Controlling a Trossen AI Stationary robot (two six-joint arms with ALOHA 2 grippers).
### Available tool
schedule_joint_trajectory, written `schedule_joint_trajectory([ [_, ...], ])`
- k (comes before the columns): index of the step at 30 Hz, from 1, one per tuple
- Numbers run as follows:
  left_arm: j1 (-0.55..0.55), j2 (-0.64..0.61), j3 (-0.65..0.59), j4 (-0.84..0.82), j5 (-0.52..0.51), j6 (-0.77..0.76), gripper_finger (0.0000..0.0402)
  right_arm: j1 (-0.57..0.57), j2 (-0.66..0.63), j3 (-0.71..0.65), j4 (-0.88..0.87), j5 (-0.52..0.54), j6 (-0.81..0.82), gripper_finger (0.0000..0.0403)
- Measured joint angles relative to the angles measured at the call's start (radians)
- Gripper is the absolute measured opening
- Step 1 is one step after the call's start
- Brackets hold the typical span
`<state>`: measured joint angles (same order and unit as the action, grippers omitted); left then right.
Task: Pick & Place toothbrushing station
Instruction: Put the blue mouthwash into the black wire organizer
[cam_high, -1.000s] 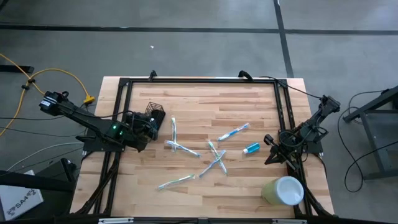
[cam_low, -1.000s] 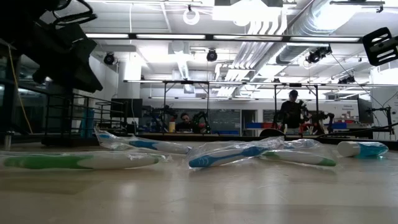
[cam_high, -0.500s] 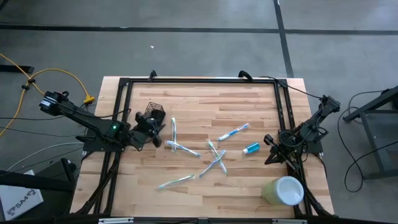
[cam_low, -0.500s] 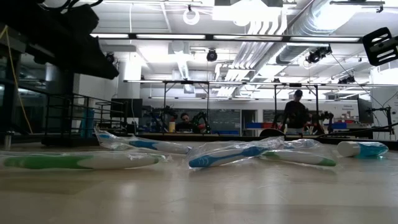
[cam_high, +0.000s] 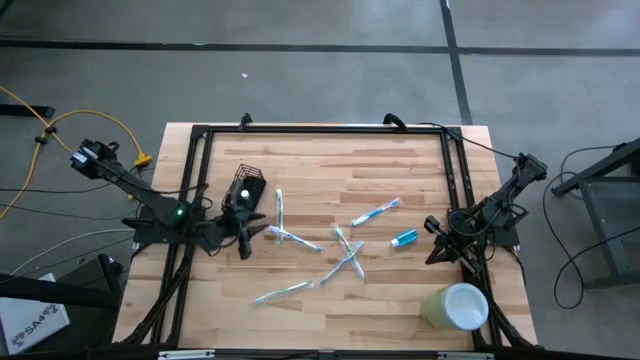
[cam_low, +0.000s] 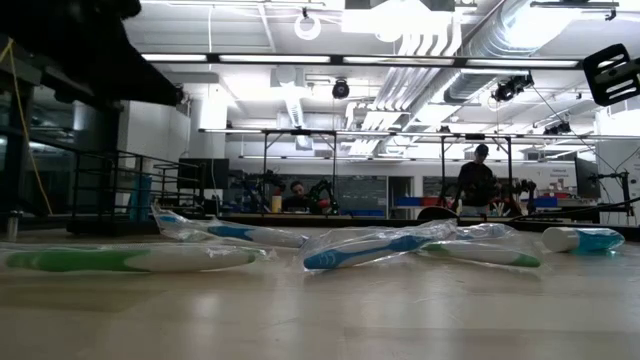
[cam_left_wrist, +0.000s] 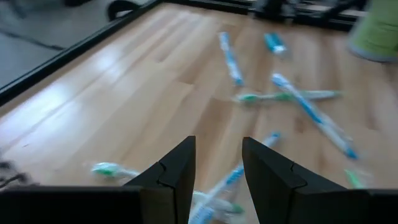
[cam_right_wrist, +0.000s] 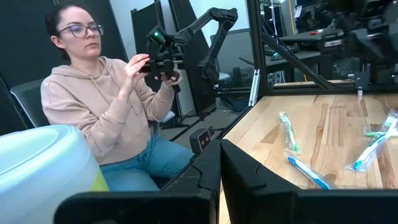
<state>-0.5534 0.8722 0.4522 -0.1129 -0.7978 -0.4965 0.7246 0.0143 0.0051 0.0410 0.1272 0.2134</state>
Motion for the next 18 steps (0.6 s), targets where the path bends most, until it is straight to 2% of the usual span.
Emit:
schedule_joint_trajectory([
  [18,-0.196,0.0,0.0,0.053,0.034,0.03,0.0127,0.0,0.0,0.0,0.0,0.0,0.0,0.0002],
])
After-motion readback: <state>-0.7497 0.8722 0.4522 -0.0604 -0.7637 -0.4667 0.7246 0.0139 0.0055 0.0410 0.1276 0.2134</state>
